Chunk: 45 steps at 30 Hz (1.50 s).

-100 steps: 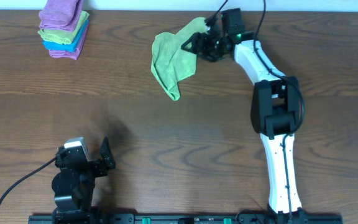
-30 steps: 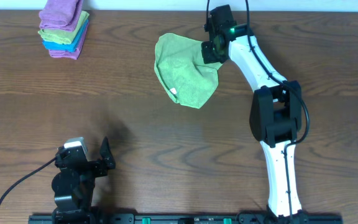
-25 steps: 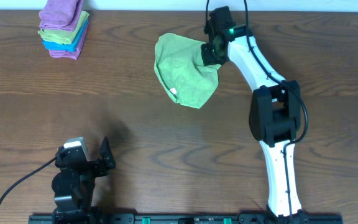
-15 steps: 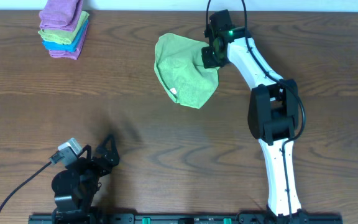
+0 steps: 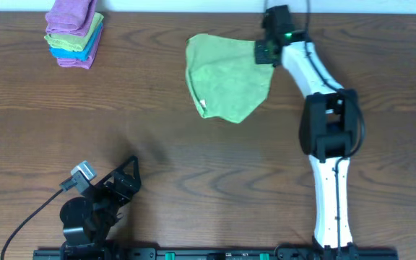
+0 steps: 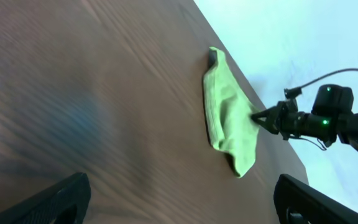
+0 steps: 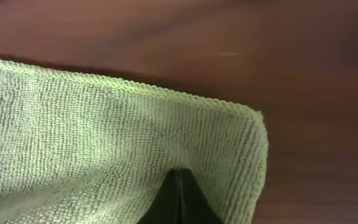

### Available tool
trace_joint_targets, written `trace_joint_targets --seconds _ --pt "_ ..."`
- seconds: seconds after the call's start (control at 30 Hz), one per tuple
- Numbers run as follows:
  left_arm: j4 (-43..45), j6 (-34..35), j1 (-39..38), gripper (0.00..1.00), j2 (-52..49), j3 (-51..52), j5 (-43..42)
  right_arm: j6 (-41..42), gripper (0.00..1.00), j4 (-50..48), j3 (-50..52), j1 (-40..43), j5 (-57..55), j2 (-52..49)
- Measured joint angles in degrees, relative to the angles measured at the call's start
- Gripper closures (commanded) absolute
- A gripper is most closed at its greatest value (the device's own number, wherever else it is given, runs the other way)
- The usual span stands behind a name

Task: Fold the cloth
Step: 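Release the cloth and raise the right gripper away, then reach the left gripper to the cloth's lower-left corner and grasp it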

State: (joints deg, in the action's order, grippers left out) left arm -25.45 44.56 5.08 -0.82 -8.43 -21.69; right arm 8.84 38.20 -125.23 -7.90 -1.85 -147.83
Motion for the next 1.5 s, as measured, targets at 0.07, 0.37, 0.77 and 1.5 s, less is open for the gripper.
trace_joint_targets --seconds 0.07,0.37,0.77,1.5 --pt "0.0 -0.76 0.0 0.05 -0.98 -0.02 -0.48 1.46 0.99 0.24 -0.09 2.1 0.7 -0.04" --pt "0.17 -2.6 0.0 0.05 -11.04 -0.02 -0.9 3.74 0.99 3.67 -3.3 3.8 1.14 -0.83" --pt "25.77 -5.44 -0.5 0.04 -26.88 0.92 -5.95 2.69 0.35 16.59 -12.04 1.18 4.02 11.72" --pt "24.26 -32.3 -27.45 0.04 -79.93 -39.6 6.38 -4.52 0.37 46.27 -14.58 -2.56 5.92 42.47"
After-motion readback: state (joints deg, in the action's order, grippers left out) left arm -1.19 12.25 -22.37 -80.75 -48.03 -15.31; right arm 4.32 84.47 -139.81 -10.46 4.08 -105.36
